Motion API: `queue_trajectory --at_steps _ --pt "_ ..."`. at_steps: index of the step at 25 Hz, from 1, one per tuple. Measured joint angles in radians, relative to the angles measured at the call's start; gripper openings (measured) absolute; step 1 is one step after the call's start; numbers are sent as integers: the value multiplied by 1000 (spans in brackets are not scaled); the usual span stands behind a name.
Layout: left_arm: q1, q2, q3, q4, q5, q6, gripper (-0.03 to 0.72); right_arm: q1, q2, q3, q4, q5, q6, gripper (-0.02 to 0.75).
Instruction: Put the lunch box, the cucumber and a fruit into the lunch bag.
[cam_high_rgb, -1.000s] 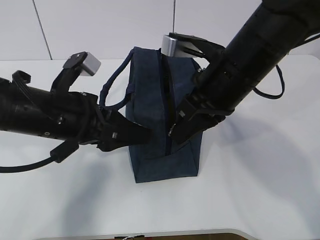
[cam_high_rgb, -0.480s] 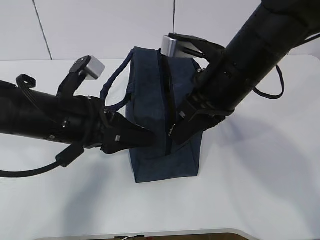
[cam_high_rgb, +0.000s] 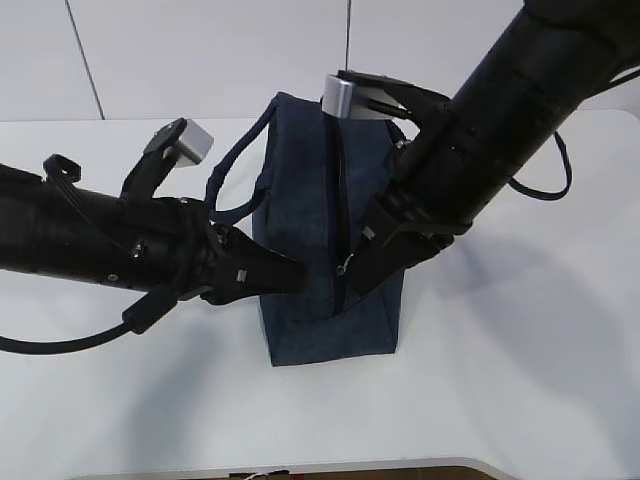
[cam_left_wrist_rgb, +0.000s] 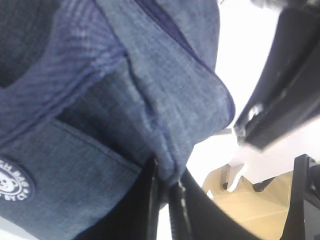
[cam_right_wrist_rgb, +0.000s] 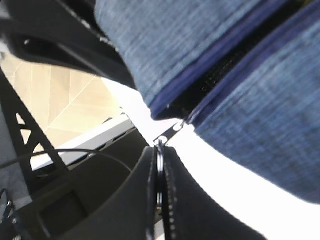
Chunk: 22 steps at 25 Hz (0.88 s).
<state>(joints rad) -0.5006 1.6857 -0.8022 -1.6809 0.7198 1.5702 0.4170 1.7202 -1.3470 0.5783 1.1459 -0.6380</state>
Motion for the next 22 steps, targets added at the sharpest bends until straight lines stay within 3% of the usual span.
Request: queue_trajectory --at_steps 7,15,22 --pt "0 0 0 0 4 6 -6 0 2 -18 -11 50 4 5" --pt "0 0 0 -12 17 23 -7 0 5 -167 -117 75 79 5" --pt "0 0 0 8 27 25 -8 0 45 -249 -139 102 135 5"
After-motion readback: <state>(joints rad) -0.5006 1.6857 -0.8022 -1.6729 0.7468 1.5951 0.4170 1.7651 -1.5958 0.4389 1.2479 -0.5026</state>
